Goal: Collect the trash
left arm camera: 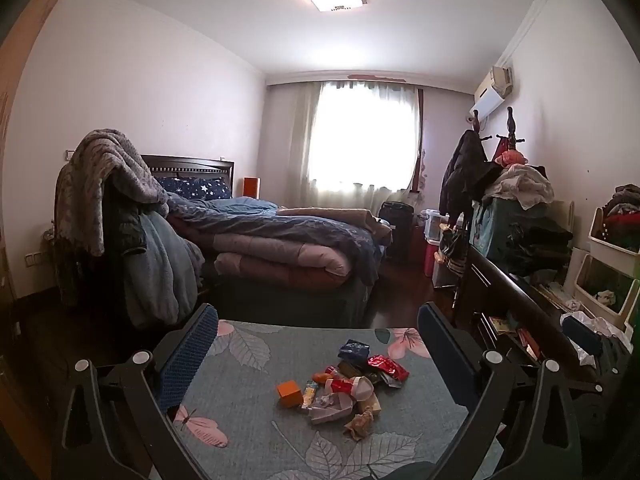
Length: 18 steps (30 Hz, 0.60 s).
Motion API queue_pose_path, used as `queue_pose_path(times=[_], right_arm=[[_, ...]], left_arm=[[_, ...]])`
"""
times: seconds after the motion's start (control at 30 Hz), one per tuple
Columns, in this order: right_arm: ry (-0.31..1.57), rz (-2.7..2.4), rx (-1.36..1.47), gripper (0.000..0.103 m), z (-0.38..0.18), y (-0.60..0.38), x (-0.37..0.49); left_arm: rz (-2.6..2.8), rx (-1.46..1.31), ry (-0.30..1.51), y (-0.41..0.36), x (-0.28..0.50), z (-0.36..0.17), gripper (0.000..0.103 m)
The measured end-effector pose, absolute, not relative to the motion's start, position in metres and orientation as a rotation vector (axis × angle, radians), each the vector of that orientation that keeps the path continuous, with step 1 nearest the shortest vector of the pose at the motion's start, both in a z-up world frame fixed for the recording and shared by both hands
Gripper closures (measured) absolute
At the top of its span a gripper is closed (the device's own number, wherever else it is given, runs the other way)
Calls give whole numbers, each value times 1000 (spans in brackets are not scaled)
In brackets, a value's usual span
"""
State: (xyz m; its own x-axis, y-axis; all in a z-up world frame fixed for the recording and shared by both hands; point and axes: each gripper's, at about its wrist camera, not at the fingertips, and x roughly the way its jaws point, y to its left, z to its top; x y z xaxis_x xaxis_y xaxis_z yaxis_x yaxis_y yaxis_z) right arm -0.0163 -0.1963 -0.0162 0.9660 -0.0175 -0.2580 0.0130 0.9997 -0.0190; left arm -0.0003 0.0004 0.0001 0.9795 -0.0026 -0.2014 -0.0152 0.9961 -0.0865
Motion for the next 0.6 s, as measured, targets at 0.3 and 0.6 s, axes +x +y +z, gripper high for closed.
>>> queue_pose_path(times=[0.3, 0.6], right_arm=[[259, -17, -22, 3, -15, -195, -17], [259, -16, -23, 3, -15, -196, -17]], left_arm=[[12, -92, 210, 1, 0, 0, 4], [20, -102, 217, 6, 0, -5, 4]])
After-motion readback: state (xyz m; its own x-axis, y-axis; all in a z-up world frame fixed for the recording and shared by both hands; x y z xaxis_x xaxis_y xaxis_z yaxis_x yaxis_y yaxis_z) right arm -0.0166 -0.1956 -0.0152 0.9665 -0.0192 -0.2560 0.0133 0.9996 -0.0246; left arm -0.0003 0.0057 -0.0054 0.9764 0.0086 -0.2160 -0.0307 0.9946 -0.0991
